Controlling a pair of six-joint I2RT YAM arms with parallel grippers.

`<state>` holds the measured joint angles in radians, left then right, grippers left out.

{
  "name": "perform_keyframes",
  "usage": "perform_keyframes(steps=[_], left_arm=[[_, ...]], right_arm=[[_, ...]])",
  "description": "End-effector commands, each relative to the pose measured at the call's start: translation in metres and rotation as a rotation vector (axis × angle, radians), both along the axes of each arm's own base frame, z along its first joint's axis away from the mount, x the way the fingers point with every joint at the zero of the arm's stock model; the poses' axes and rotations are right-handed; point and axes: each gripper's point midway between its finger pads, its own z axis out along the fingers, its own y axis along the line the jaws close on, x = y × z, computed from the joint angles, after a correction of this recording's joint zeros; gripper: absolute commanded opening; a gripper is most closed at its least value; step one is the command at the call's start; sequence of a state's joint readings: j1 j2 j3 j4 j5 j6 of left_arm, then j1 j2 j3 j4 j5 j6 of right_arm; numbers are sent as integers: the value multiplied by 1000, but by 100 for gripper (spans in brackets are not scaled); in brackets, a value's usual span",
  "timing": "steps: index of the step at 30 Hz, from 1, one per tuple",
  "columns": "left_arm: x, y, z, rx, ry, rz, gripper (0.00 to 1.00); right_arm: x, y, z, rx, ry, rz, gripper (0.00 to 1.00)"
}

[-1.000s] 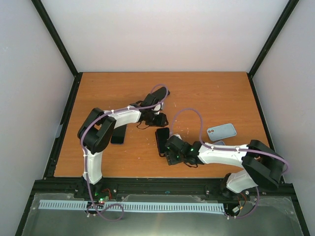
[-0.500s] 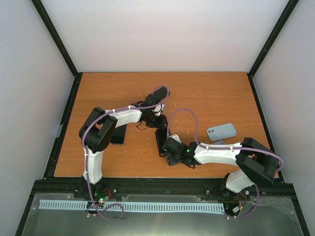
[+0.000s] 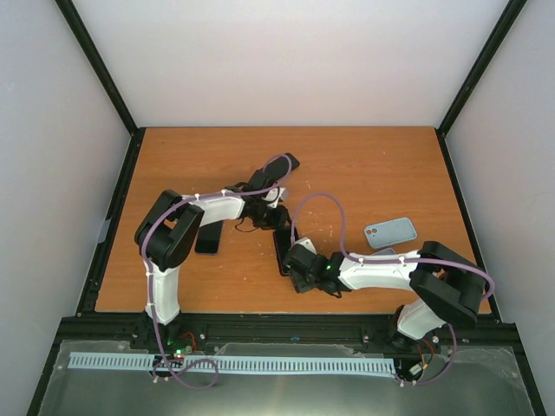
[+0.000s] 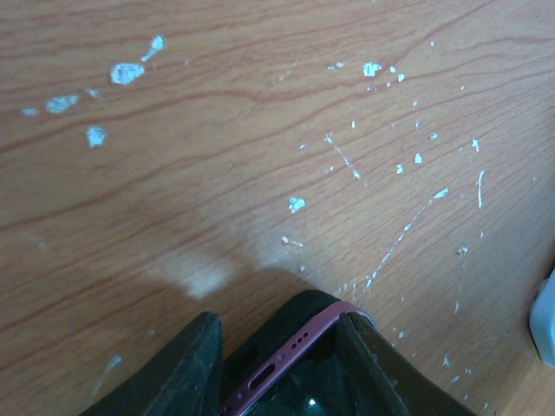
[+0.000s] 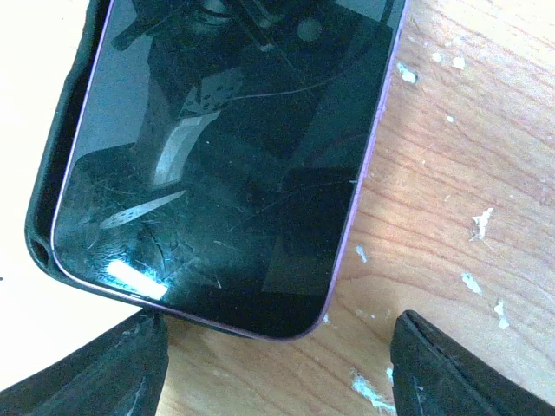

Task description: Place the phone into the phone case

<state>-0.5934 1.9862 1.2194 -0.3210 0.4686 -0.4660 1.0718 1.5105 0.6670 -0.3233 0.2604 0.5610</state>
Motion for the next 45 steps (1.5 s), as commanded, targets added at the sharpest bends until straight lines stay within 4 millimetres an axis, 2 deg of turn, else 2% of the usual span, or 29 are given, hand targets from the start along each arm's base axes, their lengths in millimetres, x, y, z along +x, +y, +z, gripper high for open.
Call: perform_keyframes(steps=[1,4,8,10,15,18,21,23,26,29,33,37,45], left_arm=[[-19,5,6,-9,58,8,37],[-18,5,13,-19,46,22,38],[-2,14,22,36,-8,103,48],[7,19,33,56,-48,149,58],[17,30,54,79,-113,219,64],[12,40,51,104,-113,247,63],[2,45,42,103,-86,250,60],[-7,47,38,91,-66,248,59],[-19,49,36,58,-47,251,57],[-29,48,39,8,-35,255,57],[-38,46,37,-33,-18,240,57],[-43,42,34,-64,-8,220,56],[-45,51,25,-52,19,256,47]], right_arm=[[16,6,2,17,-72,-38,67],[16,11,3,33,-72,-25,64],[15,16,6,60,-67,-11,60],[13,18,9,77,-61,-3,58],[5,30,15,145,-31,49,53],[0,38,17,183,-12,86,51],[-3,46,20,214,2,115,41],[-5,45,21,222,10,119,40],[-5,40,28,249,6,96,43],[-3,37,40,329,23,78,52],[11,28,54,447,35,11,56],[29,29,62,583,86,-49,64],[54,35,46,708,156,-148,74]])
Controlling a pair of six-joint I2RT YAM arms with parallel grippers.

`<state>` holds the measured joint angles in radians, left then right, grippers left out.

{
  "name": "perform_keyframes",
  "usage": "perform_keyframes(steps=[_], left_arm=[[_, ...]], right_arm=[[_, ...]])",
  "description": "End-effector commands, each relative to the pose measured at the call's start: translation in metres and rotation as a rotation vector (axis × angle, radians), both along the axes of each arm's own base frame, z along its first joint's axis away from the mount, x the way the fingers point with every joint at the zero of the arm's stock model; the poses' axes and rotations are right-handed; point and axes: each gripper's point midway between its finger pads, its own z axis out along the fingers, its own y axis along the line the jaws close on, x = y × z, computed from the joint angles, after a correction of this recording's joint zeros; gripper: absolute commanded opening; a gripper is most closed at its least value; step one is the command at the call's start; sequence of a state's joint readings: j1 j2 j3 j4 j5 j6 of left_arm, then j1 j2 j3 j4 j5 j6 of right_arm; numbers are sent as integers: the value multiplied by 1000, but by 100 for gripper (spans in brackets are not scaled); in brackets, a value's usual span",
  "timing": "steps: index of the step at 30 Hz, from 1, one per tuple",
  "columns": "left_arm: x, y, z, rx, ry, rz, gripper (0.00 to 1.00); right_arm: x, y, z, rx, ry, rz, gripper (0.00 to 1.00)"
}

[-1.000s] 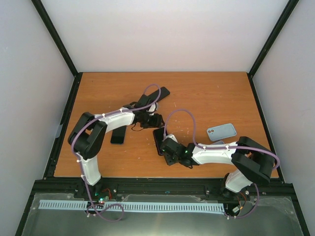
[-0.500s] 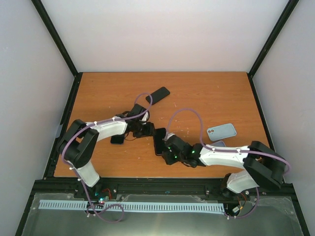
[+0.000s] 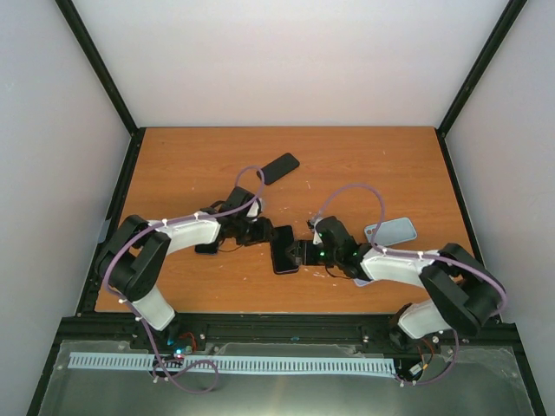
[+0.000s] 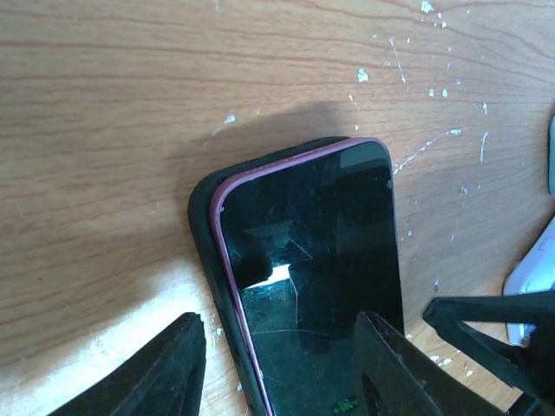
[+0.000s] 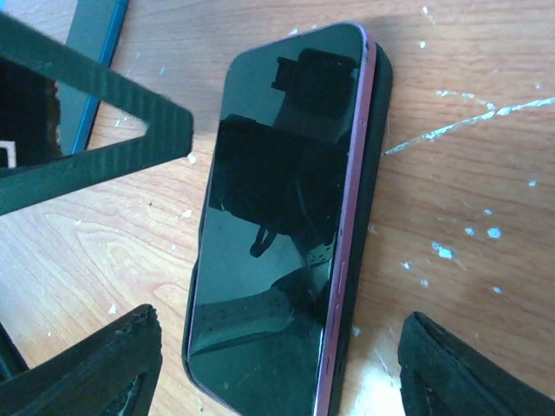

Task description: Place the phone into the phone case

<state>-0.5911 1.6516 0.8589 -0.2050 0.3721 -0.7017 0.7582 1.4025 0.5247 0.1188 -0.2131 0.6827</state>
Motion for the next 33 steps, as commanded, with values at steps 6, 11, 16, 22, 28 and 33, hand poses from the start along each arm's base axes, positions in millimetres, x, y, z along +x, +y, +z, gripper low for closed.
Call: perform_keyframes(steps=[6,11,16,22,28,33], left_arm=[[-9,5,-5,-79,46,37,47],[-26,-1,-14,-158,97,11,47],[-31,-3,-17,-184,102,-10,43],[-37,-3,-15,-203,101,-30,42],[-47,-1,-10,-230,72,-67,59],[-50,5,-13,-200,54,-64,68]], right_arm=[[13,24,-13,146,84,-31,77],[15,30,-22,169,115,-39,77],[16,43,-11,242,131,-11,77],[20,63,16,370,141,22,77],[16,73,39,504,159,52,76],[15,75,54,587,157,64,75]])
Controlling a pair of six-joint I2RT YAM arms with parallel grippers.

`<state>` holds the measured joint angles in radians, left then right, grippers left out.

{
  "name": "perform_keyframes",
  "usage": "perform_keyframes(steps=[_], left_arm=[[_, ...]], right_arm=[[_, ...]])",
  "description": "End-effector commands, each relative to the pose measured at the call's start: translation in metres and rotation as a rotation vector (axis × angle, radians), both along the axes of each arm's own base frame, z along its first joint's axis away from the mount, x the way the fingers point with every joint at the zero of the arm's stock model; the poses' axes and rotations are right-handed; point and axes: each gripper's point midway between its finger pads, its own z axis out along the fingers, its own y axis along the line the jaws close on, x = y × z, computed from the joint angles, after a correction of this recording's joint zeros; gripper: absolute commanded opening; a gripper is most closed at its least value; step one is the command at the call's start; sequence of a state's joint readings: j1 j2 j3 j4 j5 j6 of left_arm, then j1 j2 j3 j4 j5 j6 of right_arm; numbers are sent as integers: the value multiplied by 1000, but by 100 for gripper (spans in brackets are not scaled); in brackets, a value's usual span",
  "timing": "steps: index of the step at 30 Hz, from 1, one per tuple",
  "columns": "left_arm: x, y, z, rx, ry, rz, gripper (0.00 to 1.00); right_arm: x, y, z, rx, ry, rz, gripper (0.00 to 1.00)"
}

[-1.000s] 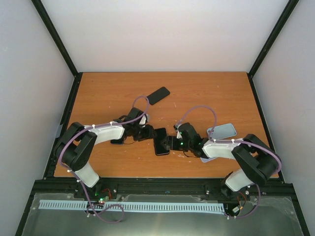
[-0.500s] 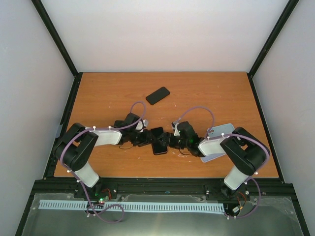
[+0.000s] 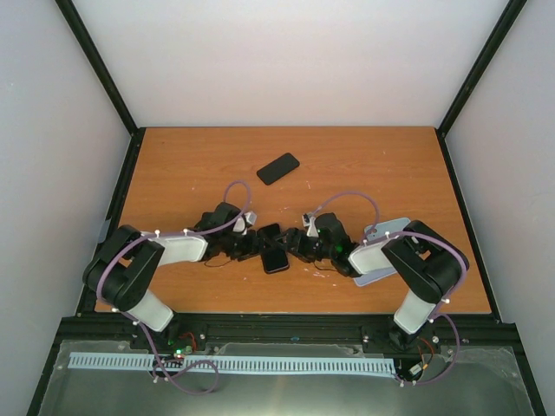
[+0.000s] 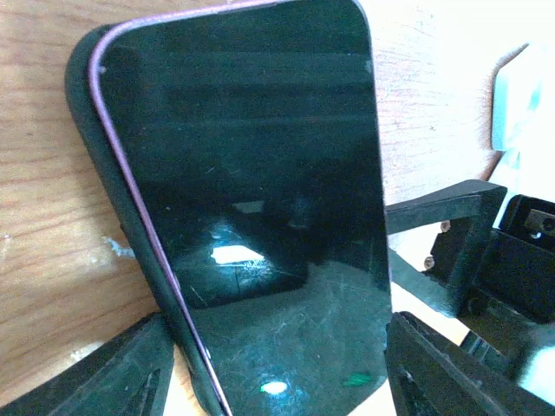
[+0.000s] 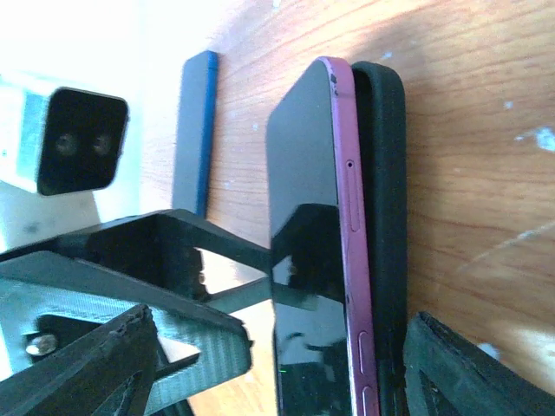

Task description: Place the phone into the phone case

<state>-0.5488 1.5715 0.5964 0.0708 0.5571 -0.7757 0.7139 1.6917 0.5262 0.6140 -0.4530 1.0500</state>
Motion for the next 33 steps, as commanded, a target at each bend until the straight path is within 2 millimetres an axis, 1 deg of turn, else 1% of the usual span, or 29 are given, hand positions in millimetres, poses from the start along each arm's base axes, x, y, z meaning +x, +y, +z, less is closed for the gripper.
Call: perform_keyframes(steps=[1,4,7,12,13,17,23,27,33], left_arm=[[-13,-4,0,-17,-4,-55,68],[-14,-7,3,-44,-10,-63,68],[-13,-9,7,-62,-20,-65,68],[-13,-9,9,-74,-26,-63,62],[-14,-8,8,-74,-26,-61,60],[-14,-4,2,-43,-24,-50,58],[-13,2,-7,3,-14,-33,56],[-11,6,-10,39,-13,-23,56],[-9,7,-13,55,-5,-18,56]], right_arm=[[-6,28,60,247,-86,93,75],[-9,30,69,310,-87,100,75],[-12,31,67,351,-60,103,74],[-17,30,67,450,-22,100,71],[-18,30,66,463,-13,102,69],[-20,26,50,459,23,83,65],[-19,14,35,412,17,57,54],[-19,8,27,371,17,40,42],[-19,6,18,352,32,33,26]])
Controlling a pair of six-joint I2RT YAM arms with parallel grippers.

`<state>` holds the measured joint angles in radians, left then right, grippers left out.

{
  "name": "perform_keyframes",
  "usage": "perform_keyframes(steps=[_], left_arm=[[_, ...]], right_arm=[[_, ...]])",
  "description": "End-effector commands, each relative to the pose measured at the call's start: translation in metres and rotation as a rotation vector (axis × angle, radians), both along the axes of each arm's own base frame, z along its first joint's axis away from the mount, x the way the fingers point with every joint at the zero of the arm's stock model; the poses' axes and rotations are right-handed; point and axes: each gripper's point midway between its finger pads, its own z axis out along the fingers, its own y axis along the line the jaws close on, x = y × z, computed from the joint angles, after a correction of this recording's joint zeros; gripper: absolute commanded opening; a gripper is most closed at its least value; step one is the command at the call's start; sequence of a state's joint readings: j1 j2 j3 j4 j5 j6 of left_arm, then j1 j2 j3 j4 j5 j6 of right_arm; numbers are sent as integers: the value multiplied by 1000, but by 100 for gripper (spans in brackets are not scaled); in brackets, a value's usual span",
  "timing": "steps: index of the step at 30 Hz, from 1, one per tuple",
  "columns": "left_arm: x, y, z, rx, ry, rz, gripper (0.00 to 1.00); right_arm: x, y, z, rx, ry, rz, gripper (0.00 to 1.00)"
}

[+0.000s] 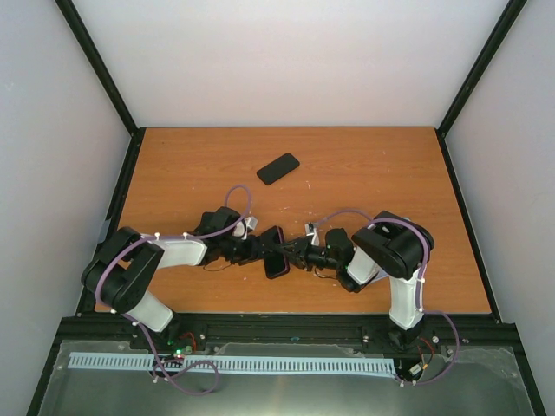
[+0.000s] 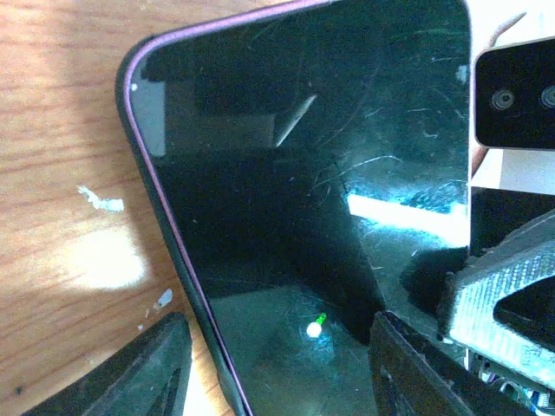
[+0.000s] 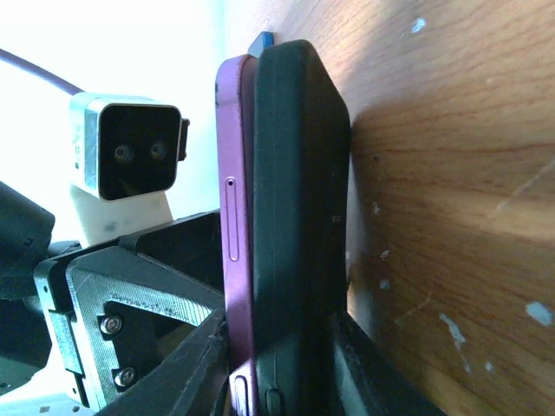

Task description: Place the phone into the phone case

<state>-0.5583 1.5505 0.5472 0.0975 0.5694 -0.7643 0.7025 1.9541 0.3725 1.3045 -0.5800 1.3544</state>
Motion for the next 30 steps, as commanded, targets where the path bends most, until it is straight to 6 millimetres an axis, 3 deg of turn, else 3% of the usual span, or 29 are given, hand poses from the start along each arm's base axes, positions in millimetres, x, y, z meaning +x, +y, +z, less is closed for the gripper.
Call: perform_keyframes(steps=[1,7,13,18,21,30], left_arm=[[3,4,-10,62,0,7,56],[3,5,-14,70,14,8,56],[4,6,-17,89,18,11,56],[3,8,-22,104,28,12,54],[3,10,-26,120,34,16,53],[4,13,-27,137,37,22,52]], right_arm=[[-1,3,18,49,-65,21,24],[-1,-1,11,20,-58,14,13],[0,-4,2,-44,-61,14,11],[-1,-5,0,-82,-66,26,31],[-3,-6,2,-92,-73,32,35],[-3,-9,0,-120,-83,30,12]])
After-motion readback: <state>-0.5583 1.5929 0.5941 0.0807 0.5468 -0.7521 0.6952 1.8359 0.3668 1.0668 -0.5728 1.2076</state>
